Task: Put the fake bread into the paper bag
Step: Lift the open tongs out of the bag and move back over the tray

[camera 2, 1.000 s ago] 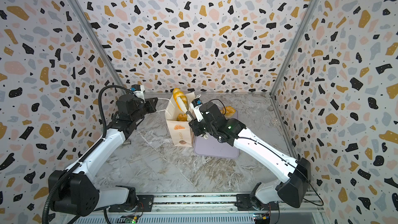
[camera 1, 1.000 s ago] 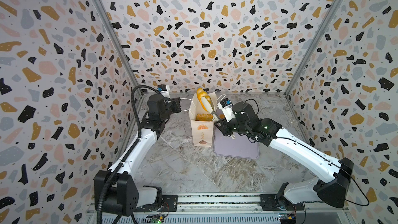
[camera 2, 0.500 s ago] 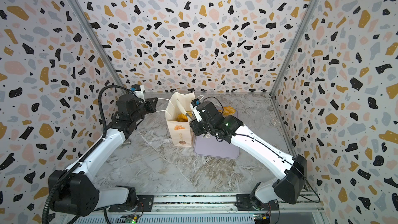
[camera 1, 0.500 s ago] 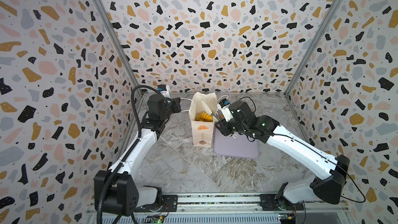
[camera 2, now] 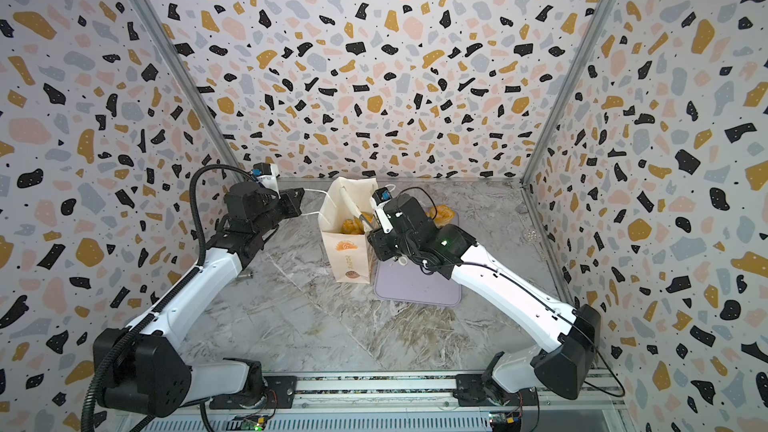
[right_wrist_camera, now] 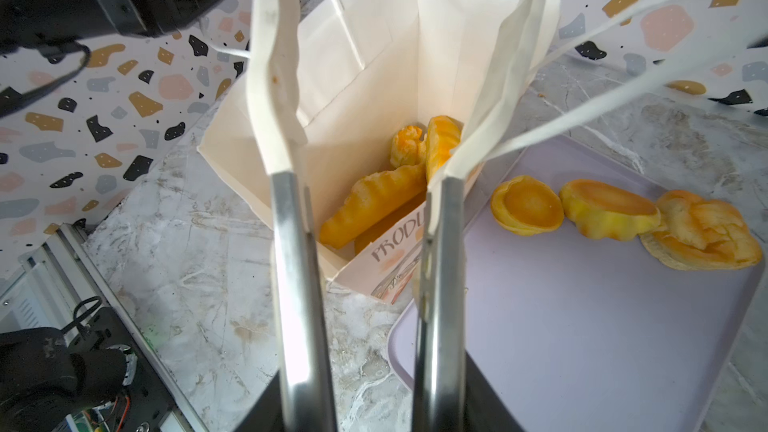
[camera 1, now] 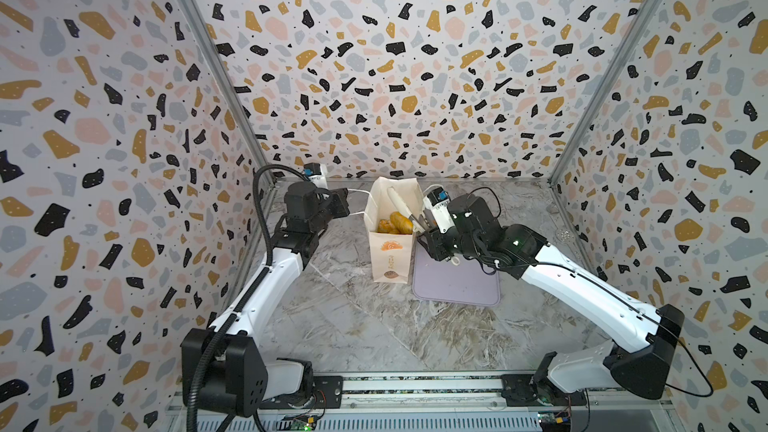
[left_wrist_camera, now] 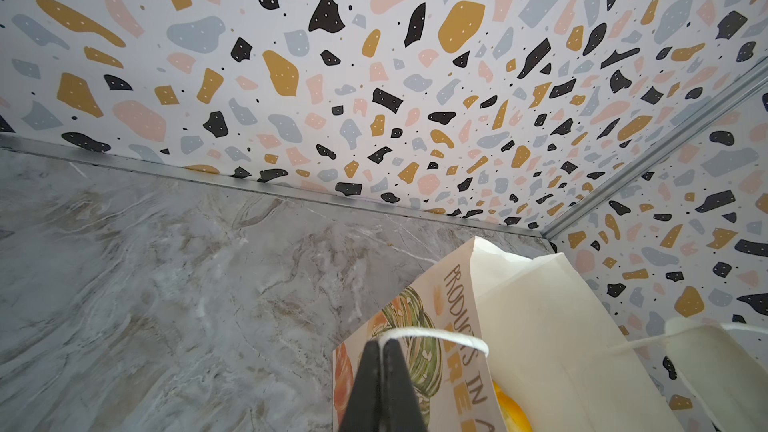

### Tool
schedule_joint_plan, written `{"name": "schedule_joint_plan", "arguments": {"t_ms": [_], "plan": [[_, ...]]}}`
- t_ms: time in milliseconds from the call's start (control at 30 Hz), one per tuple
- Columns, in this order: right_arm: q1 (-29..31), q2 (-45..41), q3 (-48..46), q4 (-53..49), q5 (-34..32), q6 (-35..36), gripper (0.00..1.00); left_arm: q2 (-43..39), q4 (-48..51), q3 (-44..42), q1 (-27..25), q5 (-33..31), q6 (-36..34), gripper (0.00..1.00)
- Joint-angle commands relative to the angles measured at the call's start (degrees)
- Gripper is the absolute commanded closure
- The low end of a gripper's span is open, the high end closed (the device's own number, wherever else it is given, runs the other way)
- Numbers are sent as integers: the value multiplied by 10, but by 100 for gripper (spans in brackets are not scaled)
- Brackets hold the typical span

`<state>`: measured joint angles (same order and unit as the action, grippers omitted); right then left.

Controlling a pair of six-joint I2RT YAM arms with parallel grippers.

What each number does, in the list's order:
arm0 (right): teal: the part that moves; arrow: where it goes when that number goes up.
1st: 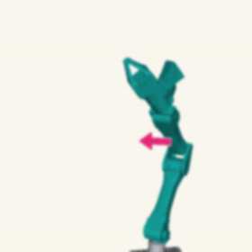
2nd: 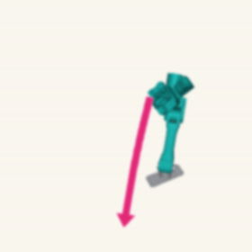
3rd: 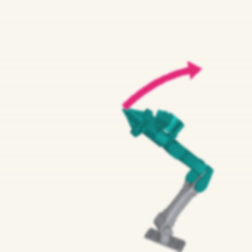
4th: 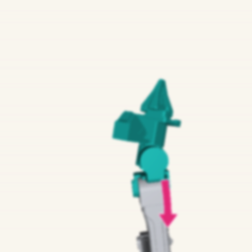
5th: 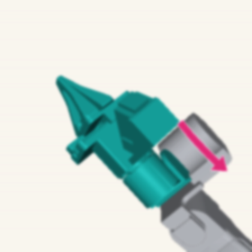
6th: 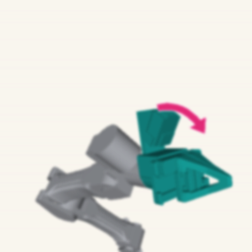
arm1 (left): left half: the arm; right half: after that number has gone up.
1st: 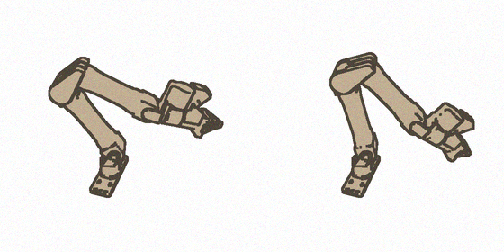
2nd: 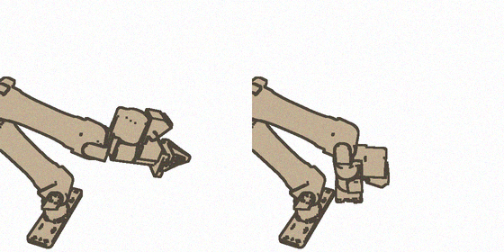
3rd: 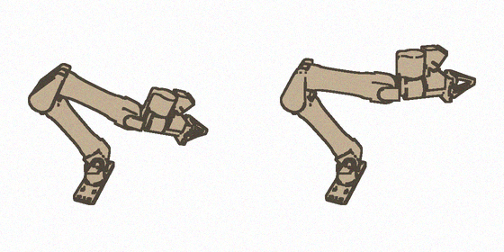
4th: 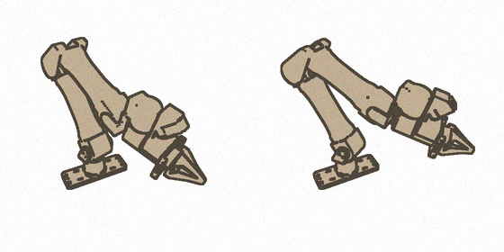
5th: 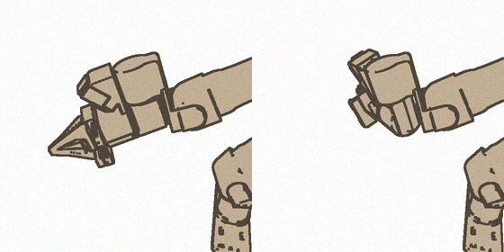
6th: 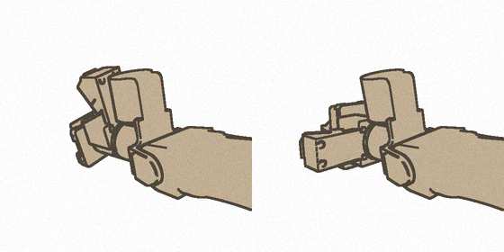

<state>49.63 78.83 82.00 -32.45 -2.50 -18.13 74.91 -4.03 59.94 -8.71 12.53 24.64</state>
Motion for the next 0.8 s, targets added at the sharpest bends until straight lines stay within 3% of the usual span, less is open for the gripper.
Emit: {"name": "schedule_joint_plan", "arguments": {"t_ms": [0,467,767], "plan": [[4,-38,1,36,-13,-6,52,-5,-5,13,-2,-2,-6,100],[2,-109,-60,59,-72,-10,51,-4,-6,12,-2,1,-8,100],[-32,-151,-100,65,-66,-20,51,-5,-6,12,-2,0,-8,100]]}}
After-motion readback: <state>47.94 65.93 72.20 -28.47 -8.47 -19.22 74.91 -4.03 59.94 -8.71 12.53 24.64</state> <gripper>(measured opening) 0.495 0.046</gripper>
